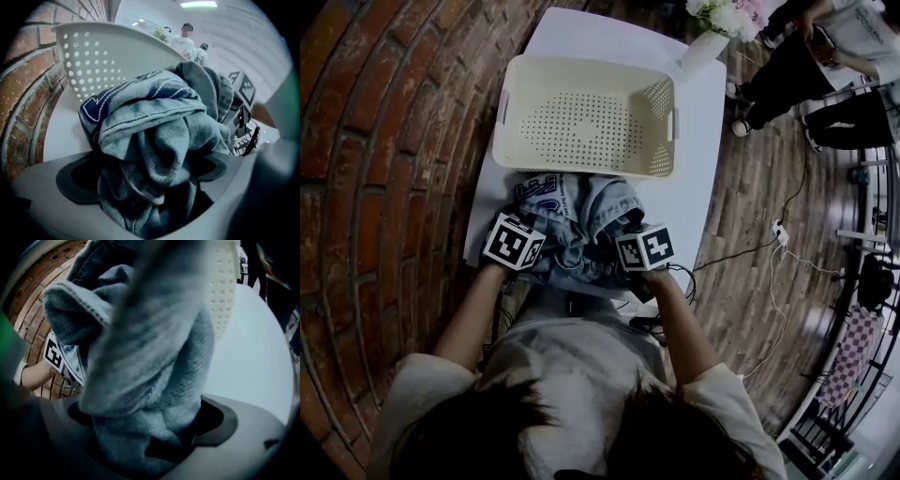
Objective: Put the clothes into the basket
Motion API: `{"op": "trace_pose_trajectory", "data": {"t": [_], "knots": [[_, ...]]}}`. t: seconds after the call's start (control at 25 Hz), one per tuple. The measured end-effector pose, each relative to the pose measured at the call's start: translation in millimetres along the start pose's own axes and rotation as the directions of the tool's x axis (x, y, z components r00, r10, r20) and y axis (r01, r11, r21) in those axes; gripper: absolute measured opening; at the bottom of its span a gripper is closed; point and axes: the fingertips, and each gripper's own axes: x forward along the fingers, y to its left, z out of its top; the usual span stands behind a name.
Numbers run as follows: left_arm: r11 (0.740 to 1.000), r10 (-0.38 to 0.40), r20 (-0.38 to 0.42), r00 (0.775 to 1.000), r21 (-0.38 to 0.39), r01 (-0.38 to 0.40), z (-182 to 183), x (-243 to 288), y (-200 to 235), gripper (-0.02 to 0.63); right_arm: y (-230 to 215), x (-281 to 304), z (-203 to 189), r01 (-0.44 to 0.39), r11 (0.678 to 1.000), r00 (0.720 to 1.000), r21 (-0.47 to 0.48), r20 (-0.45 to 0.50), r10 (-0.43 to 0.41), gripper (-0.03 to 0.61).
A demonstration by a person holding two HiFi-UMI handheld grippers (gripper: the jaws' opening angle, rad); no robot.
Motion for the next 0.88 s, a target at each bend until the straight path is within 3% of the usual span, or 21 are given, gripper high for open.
{"op": "trace_pose_trajectory", "data": {"t": [0.28, 0.32, 0.36, 0.4, 0.48, 0.68, 0.88], "knots": [[0.999, -0.039, -0.032, 0.999, 0.022, 0.04, 1.9, 7.1, -8.5, 0.568, 6.7, 7.5, 3.6, -0.021, 0.999, 1.0, -0.049, -0.011, 0.02, 0.559], [0.997, -0.068, -0.043, 0.997, 0.03, 0.069, 2.5, 8.1, -14.9, 0.528, 10.6, 8.8, 4.3, -0.042, 0.997, 0.999, -0.058, -0.019, 0.041, 0.538], [0.994, -0.103, -0.055, 0.993, 0.036, 0.105, 2.9, 9.0, -22.2, 0.433, 14.7, 10.1, 4.6, -0.063, 0.996, 0.998, -0.065, -0.027, 0.062, 0.479], [0.99, -0.13, -0.064, 0.99, 0.038, 0.132, 3.1, 9.7, -27.9, 0.366, 17.4, 10.8, 4.6, -0.077, 0.995, 0.997, -0.07, -0.032, 0.075, 0.472], [0.987, -0.156, -0.068, 0.985, 0.035, 0.159, 3.0, 10.3, -33.7, 0.36, 20.9, 10.0, 4.1, -0.093, 0.992, 0.995, -0.088, -0.033, 0.091, 0.461], [0.986, -0.165, -0.043, 0.985, -0.006, 0.165, 2.2, 7.5, -41.3, 0.291, 37.4, 4.1, 9.5, -0.125, 0.97, 0.992, -0.21, -0.01, 0.125, 0.338], [0.989, -0.147, -0.008, 0.989, -0.003, 0.147, 3.9, 1.7, -48.3, 0.274, 43.7, -5.0, 10.2, -0.102, 0.955, 0.992, -0.278, 0.043, 0.118, 0.312]]}}
